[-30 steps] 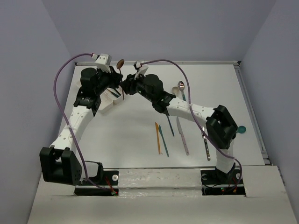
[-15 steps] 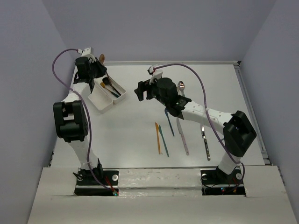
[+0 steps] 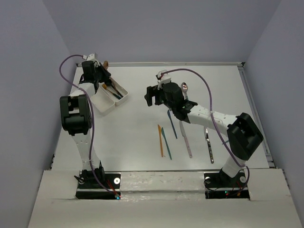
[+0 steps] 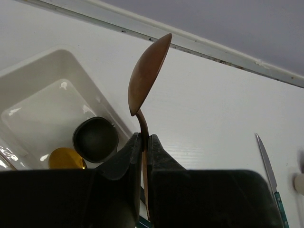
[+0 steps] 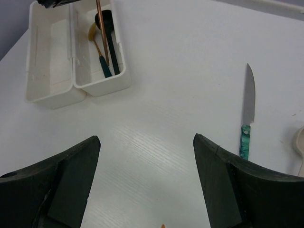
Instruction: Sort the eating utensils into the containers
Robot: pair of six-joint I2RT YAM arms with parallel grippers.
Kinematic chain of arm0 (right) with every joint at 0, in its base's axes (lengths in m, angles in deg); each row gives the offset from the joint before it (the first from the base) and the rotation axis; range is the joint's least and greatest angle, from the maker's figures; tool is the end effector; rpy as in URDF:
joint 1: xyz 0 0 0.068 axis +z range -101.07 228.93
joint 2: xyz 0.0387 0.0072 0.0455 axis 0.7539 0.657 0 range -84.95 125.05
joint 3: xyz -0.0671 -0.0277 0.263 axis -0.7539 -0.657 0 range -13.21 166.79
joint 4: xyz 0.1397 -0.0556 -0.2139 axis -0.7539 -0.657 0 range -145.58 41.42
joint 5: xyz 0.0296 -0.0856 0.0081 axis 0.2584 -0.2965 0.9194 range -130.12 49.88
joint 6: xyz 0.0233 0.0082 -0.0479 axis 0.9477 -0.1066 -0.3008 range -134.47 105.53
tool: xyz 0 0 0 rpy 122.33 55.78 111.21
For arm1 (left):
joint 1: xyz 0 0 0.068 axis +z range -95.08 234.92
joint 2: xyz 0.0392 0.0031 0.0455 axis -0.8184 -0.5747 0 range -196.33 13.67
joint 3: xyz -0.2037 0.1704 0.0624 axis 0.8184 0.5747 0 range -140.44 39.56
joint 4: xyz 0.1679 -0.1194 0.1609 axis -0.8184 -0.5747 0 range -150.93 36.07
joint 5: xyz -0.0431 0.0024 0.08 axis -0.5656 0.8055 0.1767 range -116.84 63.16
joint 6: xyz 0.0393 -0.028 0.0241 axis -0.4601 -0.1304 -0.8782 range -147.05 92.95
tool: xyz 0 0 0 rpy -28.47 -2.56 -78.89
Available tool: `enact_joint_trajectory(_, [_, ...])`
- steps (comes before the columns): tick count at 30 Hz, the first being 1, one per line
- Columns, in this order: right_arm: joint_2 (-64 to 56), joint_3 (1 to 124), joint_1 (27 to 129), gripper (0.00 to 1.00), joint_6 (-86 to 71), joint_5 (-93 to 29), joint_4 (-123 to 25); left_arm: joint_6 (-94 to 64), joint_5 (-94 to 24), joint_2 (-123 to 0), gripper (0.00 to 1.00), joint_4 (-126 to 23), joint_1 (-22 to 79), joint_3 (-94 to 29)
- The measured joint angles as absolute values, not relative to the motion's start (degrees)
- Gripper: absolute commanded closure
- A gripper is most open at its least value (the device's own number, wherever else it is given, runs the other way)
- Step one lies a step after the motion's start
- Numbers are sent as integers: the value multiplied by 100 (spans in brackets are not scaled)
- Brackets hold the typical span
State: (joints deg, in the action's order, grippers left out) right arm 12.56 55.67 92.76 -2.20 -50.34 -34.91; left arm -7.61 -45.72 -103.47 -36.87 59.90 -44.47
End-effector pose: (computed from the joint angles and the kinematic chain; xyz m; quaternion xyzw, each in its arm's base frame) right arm 0.2956 0.2750 0.2823 -0.1627 0.7750 0.2230 0.5685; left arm 0.4810 0.0303 0.2350 -0.0703 0.7911 -0.2046 0.5721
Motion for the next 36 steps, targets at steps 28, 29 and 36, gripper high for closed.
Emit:
enact_joint_trajectory(28, [1322, 5696, 6977, 36, -124, -5596, -5930, -612, -4353, -10682, 43, -3773, 6171, -4369])
enact_joint_trajectory(29, [1505, 5838, 6896, 34, -166, -5557, -6037, -627, -4353, -10662, 43, -3812, 6171, -4369])
enact_joint_trajectory(36, [2537, 6525, 6647, 35, -319, -5251, -6553, -778, -4399, -10168, 43, -3928, 6171, -4369])
